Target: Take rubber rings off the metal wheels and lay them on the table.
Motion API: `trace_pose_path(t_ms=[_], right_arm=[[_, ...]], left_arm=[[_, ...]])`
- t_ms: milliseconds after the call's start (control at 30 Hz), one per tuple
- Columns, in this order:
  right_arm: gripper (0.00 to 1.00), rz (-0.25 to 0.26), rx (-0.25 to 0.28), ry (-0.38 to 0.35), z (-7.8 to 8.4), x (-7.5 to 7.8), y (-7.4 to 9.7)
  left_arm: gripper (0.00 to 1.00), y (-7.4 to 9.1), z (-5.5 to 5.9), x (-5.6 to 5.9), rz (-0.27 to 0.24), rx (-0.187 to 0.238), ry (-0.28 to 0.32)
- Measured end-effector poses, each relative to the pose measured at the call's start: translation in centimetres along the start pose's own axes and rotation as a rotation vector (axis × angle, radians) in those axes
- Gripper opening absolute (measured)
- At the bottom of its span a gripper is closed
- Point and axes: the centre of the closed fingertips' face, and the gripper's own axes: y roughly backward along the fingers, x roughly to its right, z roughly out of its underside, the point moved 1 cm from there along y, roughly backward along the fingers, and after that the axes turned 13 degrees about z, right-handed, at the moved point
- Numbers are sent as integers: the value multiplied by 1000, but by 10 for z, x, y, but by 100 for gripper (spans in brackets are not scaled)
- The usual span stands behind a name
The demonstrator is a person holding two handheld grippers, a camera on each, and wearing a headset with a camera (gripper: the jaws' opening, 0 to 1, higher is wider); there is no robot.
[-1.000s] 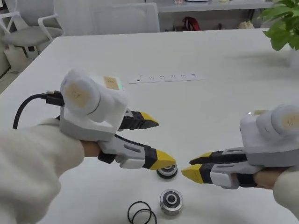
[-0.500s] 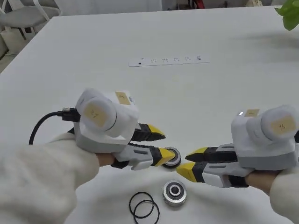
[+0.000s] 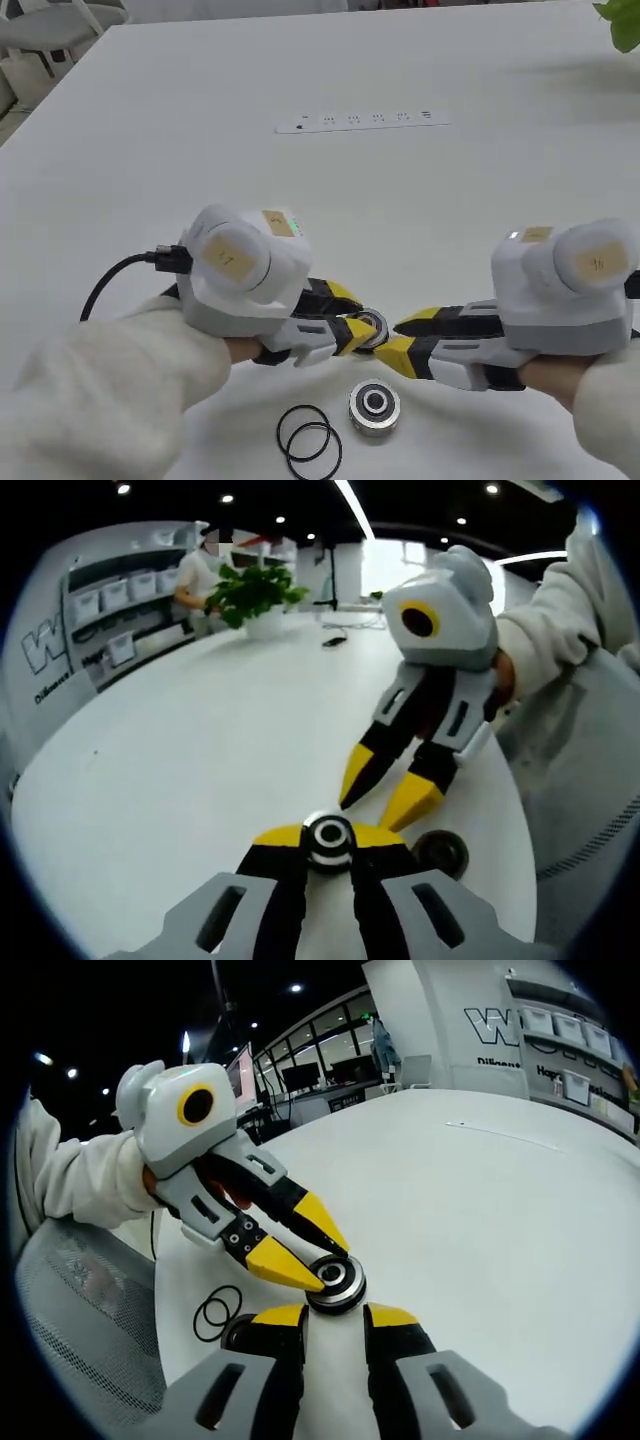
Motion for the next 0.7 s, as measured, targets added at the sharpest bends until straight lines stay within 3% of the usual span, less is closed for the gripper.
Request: trace_pose_path(t_ms=[700], right_arm=[[15, 5, 9, 27, -2, 1, -1]], left_arm=[[15, 0, 2, 5, -12, 22, -15]])
